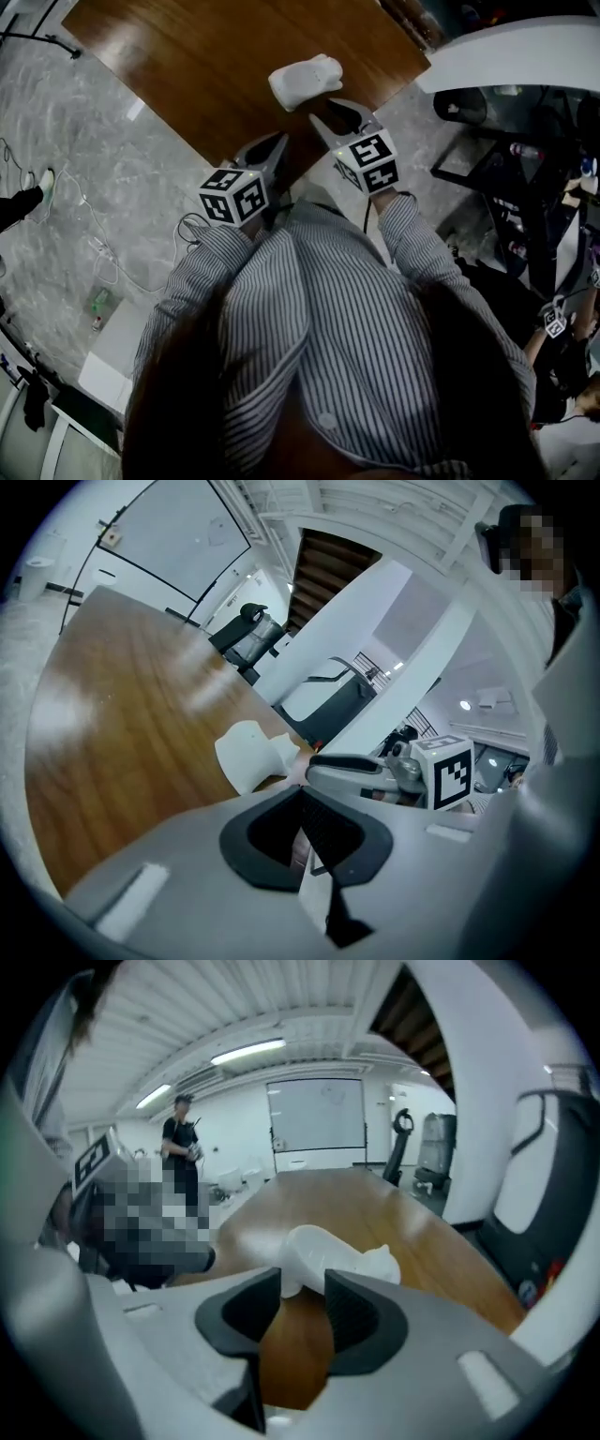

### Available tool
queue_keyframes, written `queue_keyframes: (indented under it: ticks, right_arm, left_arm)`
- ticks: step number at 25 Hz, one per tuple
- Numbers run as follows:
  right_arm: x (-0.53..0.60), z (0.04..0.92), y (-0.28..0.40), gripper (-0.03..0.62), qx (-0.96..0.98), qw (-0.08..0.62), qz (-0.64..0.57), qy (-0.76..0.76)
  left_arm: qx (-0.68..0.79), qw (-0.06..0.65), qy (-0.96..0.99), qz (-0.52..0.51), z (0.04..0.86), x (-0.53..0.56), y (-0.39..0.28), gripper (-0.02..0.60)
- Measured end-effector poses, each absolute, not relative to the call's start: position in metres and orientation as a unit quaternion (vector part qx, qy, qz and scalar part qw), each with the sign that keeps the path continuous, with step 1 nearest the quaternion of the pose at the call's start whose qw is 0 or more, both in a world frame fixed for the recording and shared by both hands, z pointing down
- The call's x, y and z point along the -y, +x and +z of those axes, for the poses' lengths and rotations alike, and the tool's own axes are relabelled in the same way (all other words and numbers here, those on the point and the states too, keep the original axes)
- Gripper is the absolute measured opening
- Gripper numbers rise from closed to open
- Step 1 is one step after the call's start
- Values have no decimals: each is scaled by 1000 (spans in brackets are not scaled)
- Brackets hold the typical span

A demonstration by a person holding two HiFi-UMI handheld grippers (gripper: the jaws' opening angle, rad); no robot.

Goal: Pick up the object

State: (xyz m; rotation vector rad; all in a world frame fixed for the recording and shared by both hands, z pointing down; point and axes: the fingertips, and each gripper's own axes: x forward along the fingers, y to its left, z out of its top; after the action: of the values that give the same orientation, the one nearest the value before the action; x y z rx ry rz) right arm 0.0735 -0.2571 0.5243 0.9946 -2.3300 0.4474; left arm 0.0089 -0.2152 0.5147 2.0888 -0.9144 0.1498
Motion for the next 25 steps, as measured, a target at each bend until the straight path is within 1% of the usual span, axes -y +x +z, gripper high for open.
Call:
queue_keyframes:
  ticks: [4, 6, 10, 13, 17, 25]
  right_arm:
    - [266, 545, 68, 155, 861, 405, -12, 307]
    - [272, 555, 65, 168, 850, 440, -82, 279]
    - [280, 571, 58, 176, 824, 484, -181, 231]
    - [285, 577, 56, 178, 804, 503, -229, 219]
    - [292, 583, 47, 183, 786, 508, -279, 216]
    - [304, 594, 44, 177, 774, 503, -285, 260]
  left_arm:
    - [366, 423, 827, 66, 523, 214, 13, 3]
    - [371, 426, 822, 66, 526, 216, 11, 3]
    - [384, 432, 814, 62, 530, 221, 5, 3]
    - [393, 435, 808, 57, 532, 224, 2, 3]
    - [400, 440, 802, 54, 534, 226, -5, 3]
    - [404, 446, 797, 57, 536, 223, -4, 3]
